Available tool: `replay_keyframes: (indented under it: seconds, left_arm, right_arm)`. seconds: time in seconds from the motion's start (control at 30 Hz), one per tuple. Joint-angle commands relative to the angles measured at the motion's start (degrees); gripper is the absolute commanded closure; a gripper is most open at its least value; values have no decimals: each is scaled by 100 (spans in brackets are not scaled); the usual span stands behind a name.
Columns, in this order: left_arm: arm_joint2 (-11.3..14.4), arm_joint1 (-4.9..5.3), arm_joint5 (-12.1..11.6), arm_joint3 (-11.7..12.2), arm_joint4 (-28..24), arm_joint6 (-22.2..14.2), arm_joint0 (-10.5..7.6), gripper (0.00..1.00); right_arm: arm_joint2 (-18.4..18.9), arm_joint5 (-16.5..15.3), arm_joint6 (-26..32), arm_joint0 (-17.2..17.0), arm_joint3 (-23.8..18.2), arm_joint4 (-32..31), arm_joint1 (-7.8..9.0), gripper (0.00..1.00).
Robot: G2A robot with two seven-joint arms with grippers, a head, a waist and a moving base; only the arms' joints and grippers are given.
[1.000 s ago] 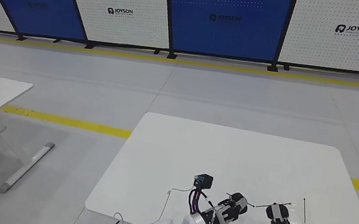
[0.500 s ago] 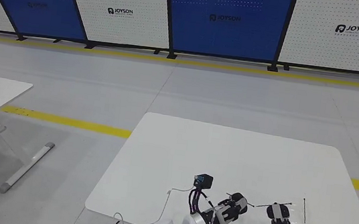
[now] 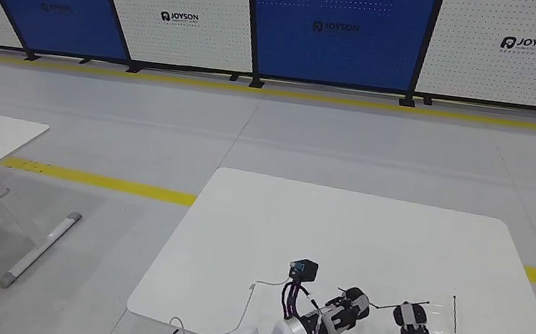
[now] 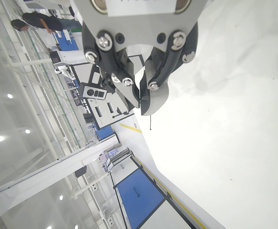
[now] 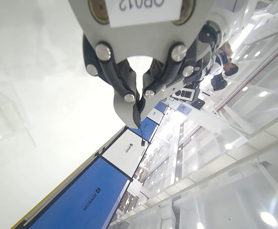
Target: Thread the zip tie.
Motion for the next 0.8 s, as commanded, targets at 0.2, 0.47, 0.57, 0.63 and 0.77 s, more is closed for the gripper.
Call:
replay_keyframes:
  seconds: [0.2,0.47,0.57,0.63,0.77]
  left_arm:
    - [0,0,0,0,0,0,0,100]
    - [0,0,0,0,0,0,0,100]
    - [6,-11,-52,20,-40,31,14,100]
    - [17,-23,-73,33,-62,53,13,100]
    - [29,-50,-137,52,-117,156,20,100]
  right_arm:
    - [-10,-42,204,24,8,140,0,100]
    - [44,-168,305,31,55,444,-1,100]
    - [72,-237,353,55,106,595,-1,100]
    - [72,-239,373,72,113,653,-2,100]
    - [56,-239,451,98,119,743,1,100]
